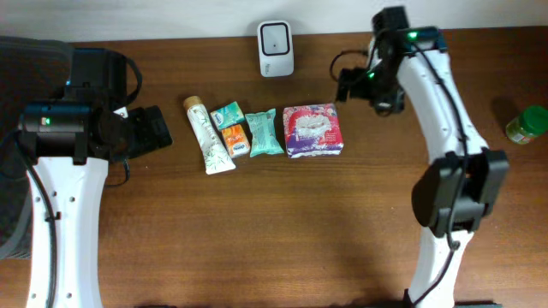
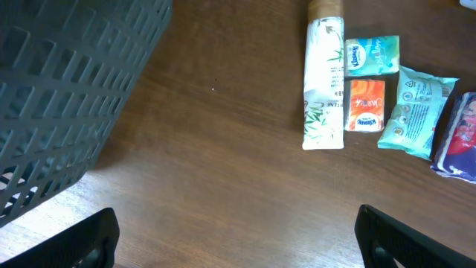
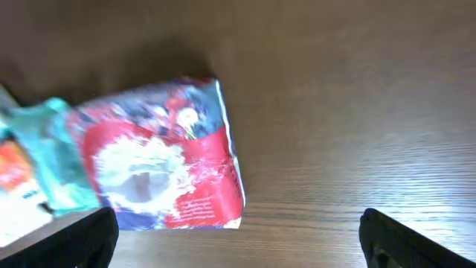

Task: Scan the item barcode
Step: 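Grasp the red-purple wrapped package with the right gripper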

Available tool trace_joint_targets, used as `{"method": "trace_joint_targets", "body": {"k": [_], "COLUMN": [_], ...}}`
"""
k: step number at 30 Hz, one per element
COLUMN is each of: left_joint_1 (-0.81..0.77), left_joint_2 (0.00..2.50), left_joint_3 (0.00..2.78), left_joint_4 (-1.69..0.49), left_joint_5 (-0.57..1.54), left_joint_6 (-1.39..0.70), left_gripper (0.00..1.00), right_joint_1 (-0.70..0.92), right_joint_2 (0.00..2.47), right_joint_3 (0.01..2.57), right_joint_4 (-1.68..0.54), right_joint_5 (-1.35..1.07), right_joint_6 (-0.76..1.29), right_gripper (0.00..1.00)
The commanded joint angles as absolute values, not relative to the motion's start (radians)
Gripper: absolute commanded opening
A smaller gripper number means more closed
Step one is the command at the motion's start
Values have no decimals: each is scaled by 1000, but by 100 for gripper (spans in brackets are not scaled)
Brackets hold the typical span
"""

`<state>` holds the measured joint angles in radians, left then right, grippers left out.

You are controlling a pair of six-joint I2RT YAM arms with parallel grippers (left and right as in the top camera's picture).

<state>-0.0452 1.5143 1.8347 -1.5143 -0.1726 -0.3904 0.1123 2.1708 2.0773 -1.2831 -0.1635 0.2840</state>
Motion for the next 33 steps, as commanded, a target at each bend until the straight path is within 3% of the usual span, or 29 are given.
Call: {"method": "trace_joint_targets", "body": {"k": [1,6,12,16,25,26,27,30,31,32,33], "left_joint_1": [-43,-43,-43,-43,-43,-43,-43,-43,-43,-43,-43], "left_joint_2": [1502,1502,1502,1502,1502,1502,1502,1502,1502,1502,1502], "left_joint_3": [1840,1840,1840,1840,1840,1840,1840,1840,1840,1840,1840], "left_joint_4": [-1512,-1512,-1512,-1512,-1513,-1512,-1513,-1512,-1512,-1512,-1512], "left_joint_5": [-177,-177,-177,-177,-177,-177,-177,-177,-177,-177,-177], "left_joint_6": [-404,-404,-404,-404,-404,-404,-404,-404,-404,-404,-404], "left_gripper": [99,99,99,99,99,99,99,99,99,99,99], "right_joint_1": [129,131,102,8,13,13,13,14,14,15,15], "right_joint_2": [2208,2209,2218,2219,2226,2233,2233,2233,2233,2232,2232], "right_joint_3": [2062,2062,2007,1958,1655,1630,1610,1607,1607,1607,1607], "right_joint_4": [-1290,-1287,-1285,-1266,-930,-897,-868,-850,-846,-836,-823], "right_joint_5": [-158,-158,-201,-627,-752,-770,-775,-808,-848,-883,-916], "right_joint_6": [262,234,-49,-238,-145,-145,-145,-149,-153,-153,-158], "right_gripper": [99,99,98,98,99,93,75,35,27,4,4]}}
